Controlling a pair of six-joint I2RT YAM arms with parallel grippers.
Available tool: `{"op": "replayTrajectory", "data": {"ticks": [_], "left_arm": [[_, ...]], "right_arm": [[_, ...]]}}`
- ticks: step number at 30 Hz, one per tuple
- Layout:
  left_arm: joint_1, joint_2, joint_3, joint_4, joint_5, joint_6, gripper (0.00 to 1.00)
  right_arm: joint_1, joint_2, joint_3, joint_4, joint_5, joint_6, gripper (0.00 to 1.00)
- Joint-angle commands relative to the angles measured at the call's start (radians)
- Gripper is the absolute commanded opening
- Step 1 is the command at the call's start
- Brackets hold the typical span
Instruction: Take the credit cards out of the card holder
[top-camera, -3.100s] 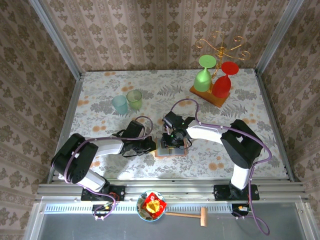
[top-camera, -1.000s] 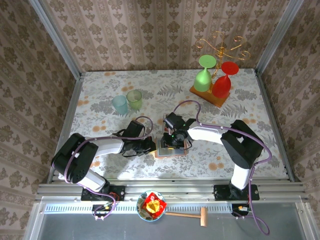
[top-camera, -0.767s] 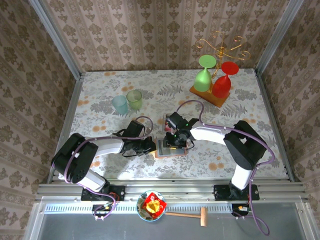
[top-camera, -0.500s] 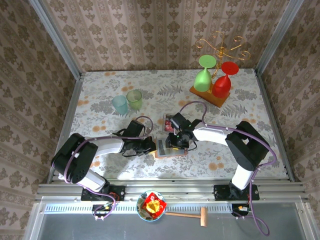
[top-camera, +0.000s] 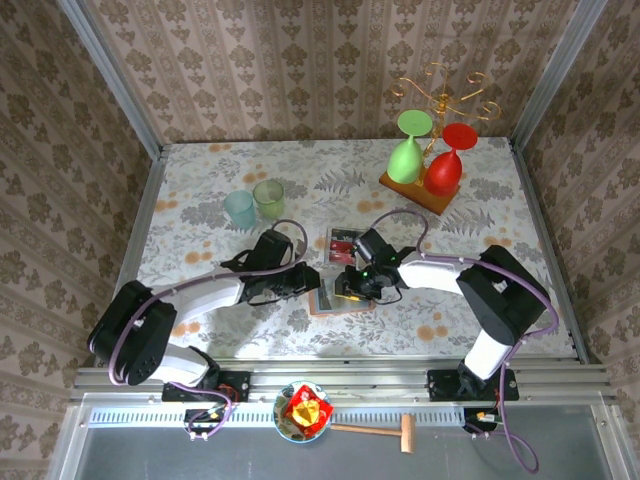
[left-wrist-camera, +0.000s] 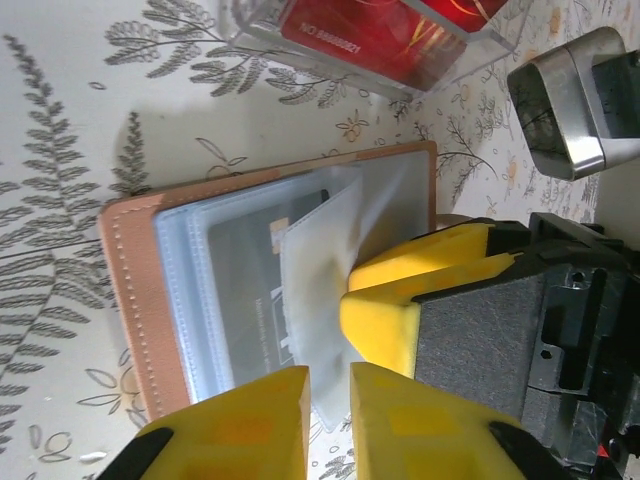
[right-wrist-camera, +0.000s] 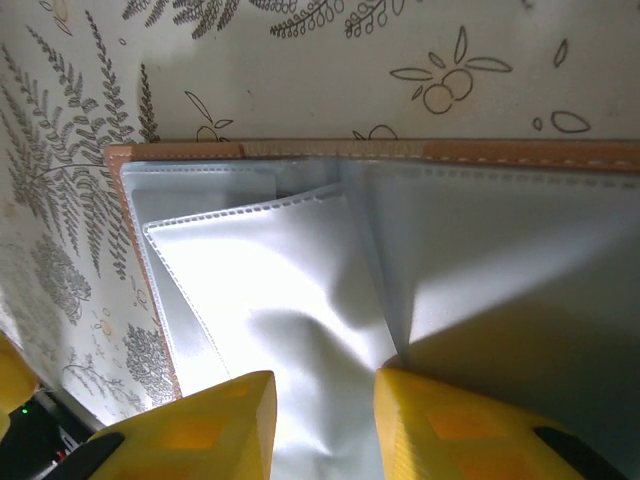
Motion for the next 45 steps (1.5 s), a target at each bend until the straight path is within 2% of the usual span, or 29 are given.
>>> {"op": "replayTrajectory", "data": {"ticks": [1, 7, 21, 25, 29, 32, 45], "left_arm": [[-0.02, 0.048, 0.034, 0.018, 0.002, -0.019, 0.21], [-0.044, 0.119, 0.066, -0.003, -0.008, -0.029, 0.28], [-0.053, 0.19, 0.077, -0.001, 0.0, -0.03, 0.29], [-0.055, 0.199, 0.076, 0.015, 0.009, -0.033, 0.29], [-0.056, 0.201, 0.074, 0.039, 0.022, -0.044, 0.22], [-0.056, 0.197, 0.076, 0.044, 0.027, -0.049, 0.21], [-0.059, 0.131, 0.119, -0.04, 0.02, -0.025, 0.29]], "right_arm": [[-0.018, -0.019, -0.037, 0.074, -0.053, 0.041, 0.33], [-0.032, -0.004, -0.062, 0.126, -0.099, 0.072, 0.33], [-0.043, 0.011, -0.079, 0.181, -0.139, 0.109, 0.33], [-0.042, 0.012, -0.079, 0.183, -0.143, 0.113, 0.33], [-0.042, 0.012, -0.082, 0.186, -0.145, 0.115, 0.33], [-0.043, 0.005, -0.081, 0.186, -0.148, 0.12, 0.32], [-0.063, -0.153, -0.052, 0.015, -0.055, 0.065, 0.33]]}}
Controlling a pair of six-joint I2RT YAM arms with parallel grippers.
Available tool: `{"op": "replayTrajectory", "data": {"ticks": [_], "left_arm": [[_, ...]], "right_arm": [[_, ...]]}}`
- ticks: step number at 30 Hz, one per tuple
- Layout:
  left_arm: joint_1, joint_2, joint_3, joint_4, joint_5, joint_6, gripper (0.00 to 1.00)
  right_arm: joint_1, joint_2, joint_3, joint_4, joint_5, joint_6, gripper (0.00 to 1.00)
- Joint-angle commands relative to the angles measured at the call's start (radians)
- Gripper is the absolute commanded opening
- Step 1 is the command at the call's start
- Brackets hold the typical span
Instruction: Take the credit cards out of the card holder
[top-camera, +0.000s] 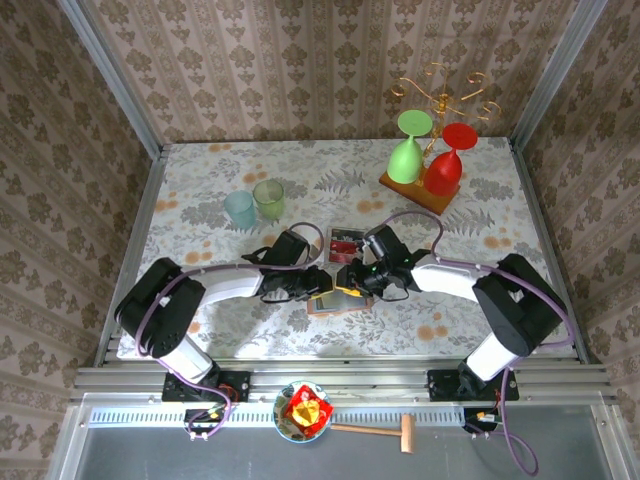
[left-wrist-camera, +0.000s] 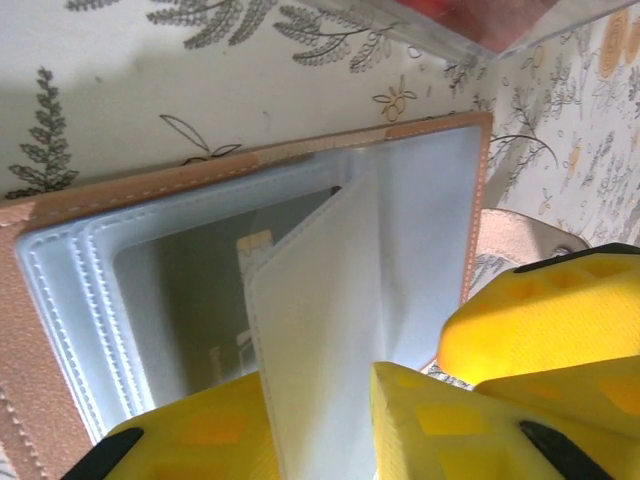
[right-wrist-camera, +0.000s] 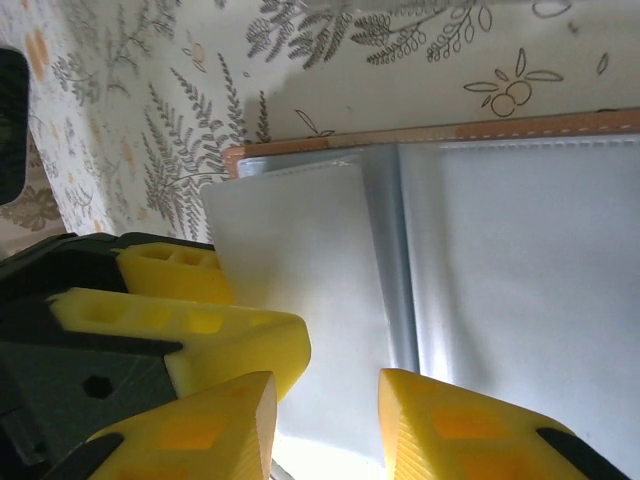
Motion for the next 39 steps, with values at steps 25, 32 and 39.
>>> {"op": "replayTrajectory", "data": {"ticks": [25, 32, 39], "left_arm": [[-0.077, 0.128, 0.26, -0.089, 0.034, 0.035, 0.42], [-0.088, 0.189, 0.298, -0.083, 0.049, 0.038, 0.42], [-0.089, 0.202, 0.287, -0.063, 0.055, 0.036, 0.43]], "right_arm": [[-0.137, -0.324, -0.039, -0.278, 0.102, -0.111, 0.35], [-0.145, -0.364, -0.055, -0.295, 0.101, -0.109, 0.36], [-0.147, -0.368, -0.06, -0.291, 0.091, -0.106, 0.38]]}}
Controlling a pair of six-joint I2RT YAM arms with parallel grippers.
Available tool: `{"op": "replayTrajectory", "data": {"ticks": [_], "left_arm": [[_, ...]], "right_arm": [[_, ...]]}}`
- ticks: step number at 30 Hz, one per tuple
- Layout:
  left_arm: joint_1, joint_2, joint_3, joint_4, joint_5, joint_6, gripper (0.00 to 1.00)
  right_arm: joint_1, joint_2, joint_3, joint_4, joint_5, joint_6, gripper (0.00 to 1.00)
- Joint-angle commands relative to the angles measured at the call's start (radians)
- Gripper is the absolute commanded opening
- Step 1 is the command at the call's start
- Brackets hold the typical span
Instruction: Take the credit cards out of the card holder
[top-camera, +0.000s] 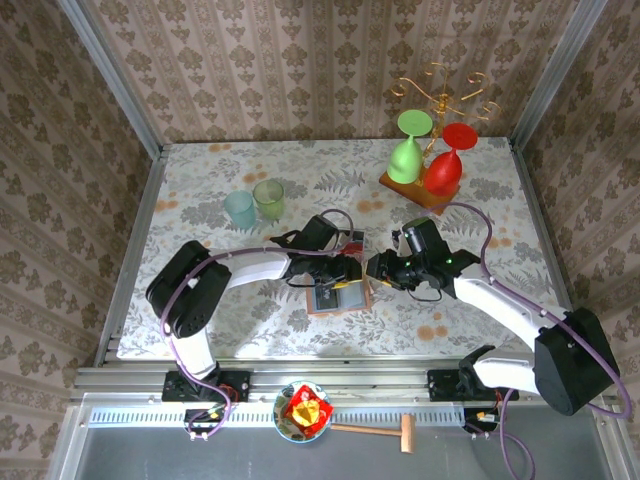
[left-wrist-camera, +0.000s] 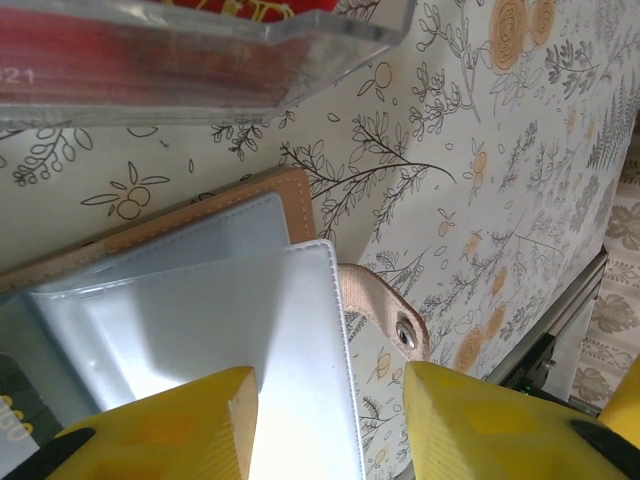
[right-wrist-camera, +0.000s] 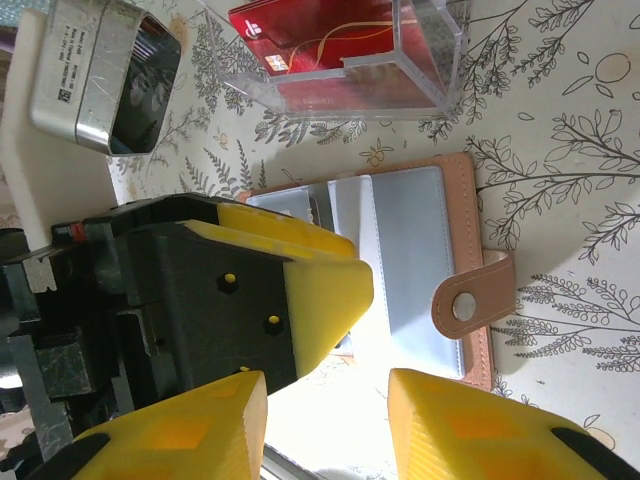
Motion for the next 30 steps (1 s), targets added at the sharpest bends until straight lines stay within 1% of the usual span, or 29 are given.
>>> {"op": "replayTrajectory", "data": {"ticks": [1, 14, 19, 24, 30], "left_arm": [[-0.005, 0.006, 0.006, 0.007, 0.02, 0.016, 0.43], [0.0, 0.016, -0.037, 0.071, 0.032, -0.011, 0.43], [0.001, 0.019, -0.029, 0.069, 0.037, -0.007, 0.43], [0.005, -0.005, -0.043, 0.077, 0.037, -0.007, 0.43], [0.021, -0.069, -0.084, 0.094, 0.02, -0.01, 0.43]], "right_arm": [[-0.005, -0.016, -0.014, -0.025, 0.001, -0.012, 0.38], [-0.006, -0.009, -0.017, -0.017, -0.014, 0.0, 0.38], [-0.004, -0.007, -0.031, 0.001, -0.023, 0.013, 0.38], [-0.003, 0.007, -0.029, 0.017, -0.032, 0.021, 0.38], [0.016, 0.037, -0.014, 0.032, -0.035, 0.029, 0.38]]}}
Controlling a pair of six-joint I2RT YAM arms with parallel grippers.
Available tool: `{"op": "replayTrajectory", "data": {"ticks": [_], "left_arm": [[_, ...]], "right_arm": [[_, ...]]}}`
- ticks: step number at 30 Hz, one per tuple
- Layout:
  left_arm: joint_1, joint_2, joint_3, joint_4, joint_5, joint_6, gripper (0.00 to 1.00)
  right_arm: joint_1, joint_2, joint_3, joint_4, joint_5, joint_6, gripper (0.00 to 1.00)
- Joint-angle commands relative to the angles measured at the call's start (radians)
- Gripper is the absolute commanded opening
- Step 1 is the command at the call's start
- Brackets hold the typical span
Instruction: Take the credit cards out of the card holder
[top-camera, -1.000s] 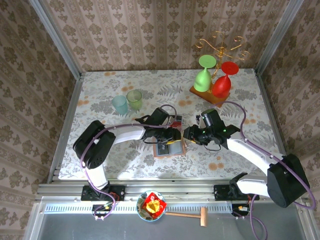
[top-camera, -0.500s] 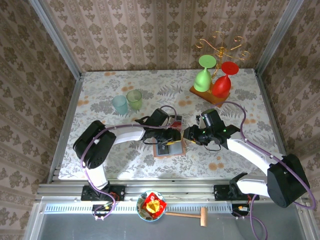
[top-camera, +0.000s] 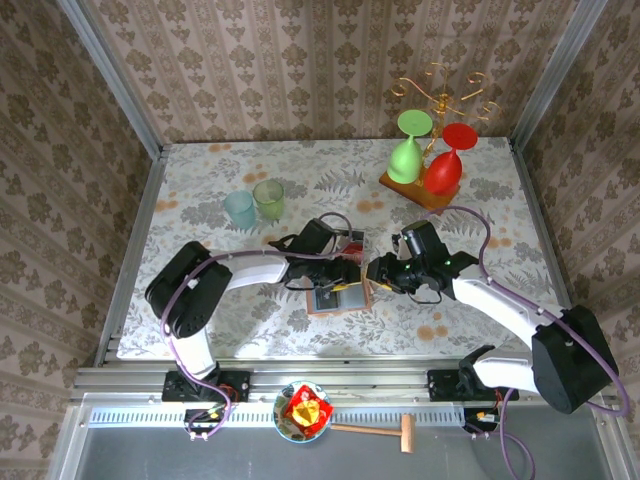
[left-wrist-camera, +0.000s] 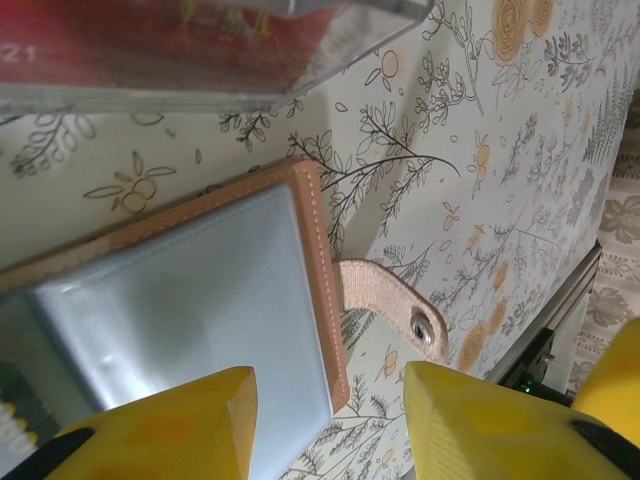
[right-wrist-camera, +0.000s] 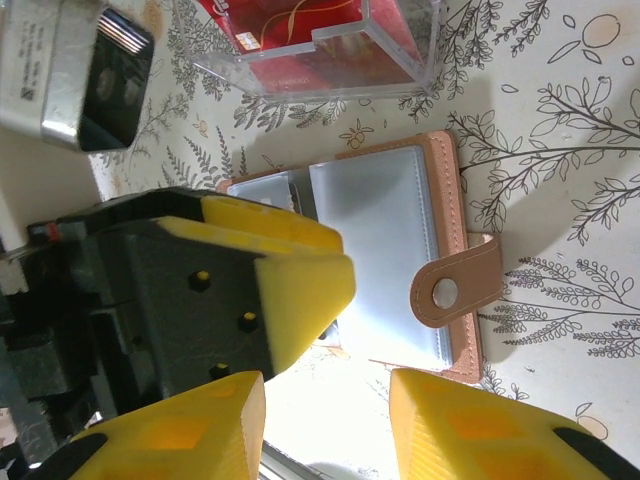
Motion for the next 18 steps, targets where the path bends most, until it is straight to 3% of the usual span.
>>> {"op": "replayTrajectory", "data": {"ticks": [1, 18], "left_arm": [[0.017, -0.064, -0.032, 0.019, 0.003, -0.012, 0.43], [0.128, -0.304, -0.287, 0.007, -0.043, -0.007, 0.43]], "right_arm": [[0.016, 0.027, 0.012, 0.025, -0.023, 0.019, 0.38], [0.149, 0.246, 0.142, 0.081, -0.008, 0.048, 0.37]]}}
